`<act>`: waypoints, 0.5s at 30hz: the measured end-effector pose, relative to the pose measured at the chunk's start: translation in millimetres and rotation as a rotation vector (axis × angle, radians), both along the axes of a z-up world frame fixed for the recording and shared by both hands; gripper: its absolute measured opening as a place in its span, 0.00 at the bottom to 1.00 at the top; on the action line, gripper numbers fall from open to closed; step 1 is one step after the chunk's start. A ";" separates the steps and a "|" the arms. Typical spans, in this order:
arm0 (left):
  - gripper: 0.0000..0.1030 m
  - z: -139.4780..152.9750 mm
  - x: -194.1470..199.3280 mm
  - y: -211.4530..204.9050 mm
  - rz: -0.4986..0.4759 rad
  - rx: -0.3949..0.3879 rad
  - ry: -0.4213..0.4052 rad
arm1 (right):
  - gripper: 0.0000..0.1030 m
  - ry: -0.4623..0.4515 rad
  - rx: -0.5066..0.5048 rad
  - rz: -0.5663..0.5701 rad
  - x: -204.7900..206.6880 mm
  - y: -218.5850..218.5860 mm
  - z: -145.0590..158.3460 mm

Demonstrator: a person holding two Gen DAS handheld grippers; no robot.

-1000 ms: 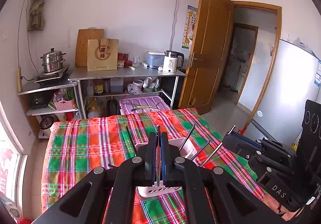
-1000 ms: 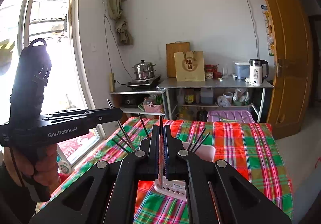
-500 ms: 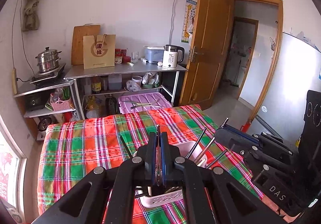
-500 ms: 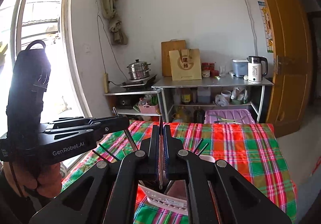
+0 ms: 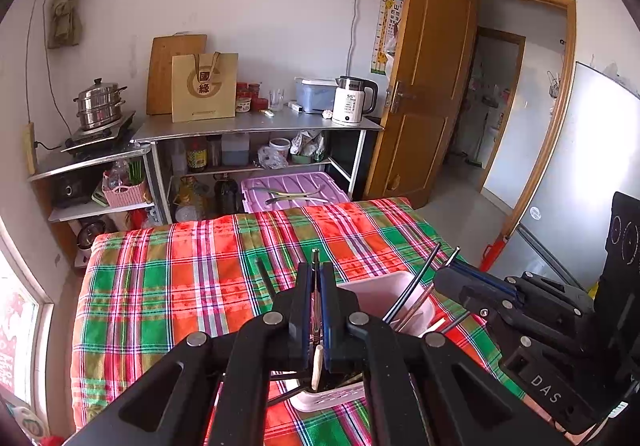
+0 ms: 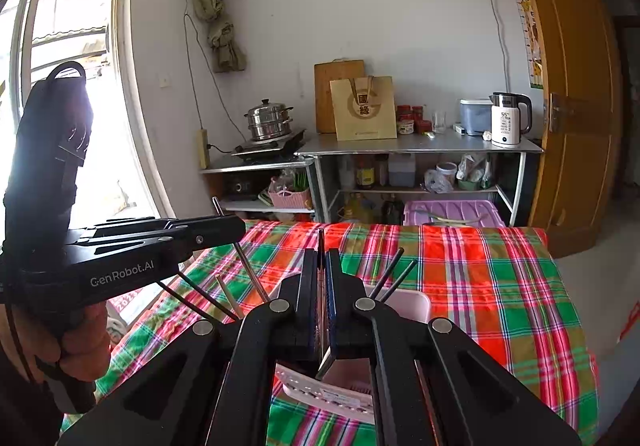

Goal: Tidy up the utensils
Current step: 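Lower both silver chopsticks into the basket and open both tools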

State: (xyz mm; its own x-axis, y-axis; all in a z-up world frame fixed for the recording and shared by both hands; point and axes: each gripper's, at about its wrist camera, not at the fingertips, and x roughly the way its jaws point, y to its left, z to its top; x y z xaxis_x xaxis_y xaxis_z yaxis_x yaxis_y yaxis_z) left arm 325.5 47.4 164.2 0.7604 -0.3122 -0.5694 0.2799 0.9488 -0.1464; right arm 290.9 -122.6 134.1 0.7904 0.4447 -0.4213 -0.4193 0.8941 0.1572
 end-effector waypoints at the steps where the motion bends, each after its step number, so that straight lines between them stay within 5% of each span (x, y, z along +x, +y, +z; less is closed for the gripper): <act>1: 0.04 -0.8 0.6 1.5 0.002 -0.001 0.002 | 0.04 0.000 -0.002 0.001 0.0 0.2 -0.1; 15: 0.04 -30.4 7.4 0.4 -0.019 0.007 0.076 | 0.04 0.015 -0.067 -0.007 2.4 7.6 2.0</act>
State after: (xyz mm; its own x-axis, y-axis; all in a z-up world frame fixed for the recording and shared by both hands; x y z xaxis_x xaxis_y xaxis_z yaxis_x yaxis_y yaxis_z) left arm 332.9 47.8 133.8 0.7090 -0.3218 -0.6275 0.2857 0.9446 -0.1616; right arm 293.3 -115.0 136.1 0.7865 0.4099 -0.4620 -0.4113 0.9056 0.1035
